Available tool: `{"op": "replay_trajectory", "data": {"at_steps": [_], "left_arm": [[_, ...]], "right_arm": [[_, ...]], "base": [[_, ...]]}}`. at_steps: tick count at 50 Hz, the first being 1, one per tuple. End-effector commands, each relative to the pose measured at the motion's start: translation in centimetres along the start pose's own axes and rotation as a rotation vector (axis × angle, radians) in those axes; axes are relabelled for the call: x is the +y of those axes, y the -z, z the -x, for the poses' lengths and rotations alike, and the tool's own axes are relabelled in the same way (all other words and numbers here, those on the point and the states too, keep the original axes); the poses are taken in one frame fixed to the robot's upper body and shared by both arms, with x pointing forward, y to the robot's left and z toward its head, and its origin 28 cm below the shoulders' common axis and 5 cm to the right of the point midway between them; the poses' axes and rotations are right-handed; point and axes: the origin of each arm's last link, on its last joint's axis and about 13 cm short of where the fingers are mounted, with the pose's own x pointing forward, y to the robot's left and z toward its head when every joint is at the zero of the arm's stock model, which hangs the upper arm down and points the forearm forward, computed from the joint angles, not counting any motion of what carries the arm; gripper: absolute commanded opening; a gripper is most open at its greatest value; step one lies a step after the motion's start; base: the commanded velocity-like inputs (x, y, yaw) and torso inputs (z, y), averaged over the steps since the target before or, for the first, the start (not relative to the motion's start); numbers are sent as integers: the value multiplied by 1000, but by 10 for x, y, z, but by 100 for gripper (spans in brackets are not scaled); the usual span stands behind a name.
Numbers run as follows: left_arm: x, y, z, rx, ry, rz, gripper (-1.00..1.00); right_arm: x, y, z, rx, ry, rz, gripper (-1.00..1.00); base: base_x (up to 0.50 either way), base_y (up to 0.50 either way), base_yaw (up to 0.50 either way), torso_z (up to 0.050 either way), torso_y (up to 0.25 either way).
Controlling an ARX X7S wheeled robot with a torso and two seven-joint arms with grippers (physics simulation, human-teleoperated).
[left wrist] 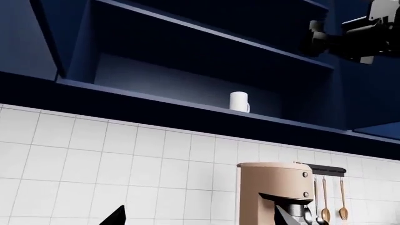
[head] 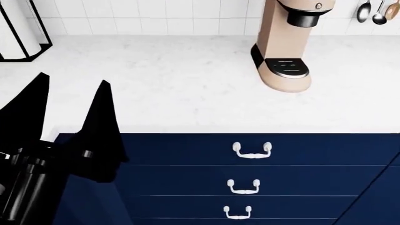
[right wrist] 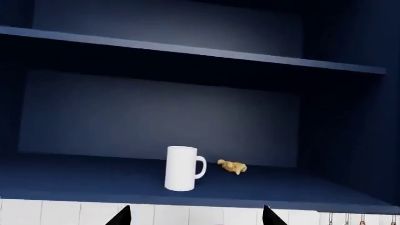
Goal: Pick the mug from the cabinet, place it under the coffee machine dispenser, and press the start button.
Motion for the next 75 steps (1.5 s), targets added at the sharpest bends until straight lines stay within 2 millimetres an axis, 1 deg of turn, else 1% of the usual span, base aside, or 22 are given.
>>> {"op": "replay_trajectory", "data": {"at_steps": [1,3,4,17,34,37,75], "left_arm": [[-2,0,1,2,9,1,100],[-2,1,1,3,12,2,100],[-2,0,1,3,14,2,100],[-4,0,2,4,25,-1,100],[-5,2,2,10,29,-1,100],[-5,2,2,11,30,-1,100],[-6,2,2,11,33,-1,100]], "right_arm": [[-5,-13,3,-50,-13,26,100],[-9,-20,5,-67,-5,16,100],[-10,-20,5,-69,-5,16,100],[-5,-13,2,-70,-26,-6,100],[3,15,-6,3,-32,-60,100],[3,16,-6,14,-37,-65,100],[5,19,-6,38,-55,-64,100]], "base": [[371,-12,0,0,0],[373,-10,0,0,0],[375,-16,0,0,0],[370,-11,0,0,0],[350,-11,0,0,0],[294,-13,0,0,0],[239,-12,0,0,0]]}}
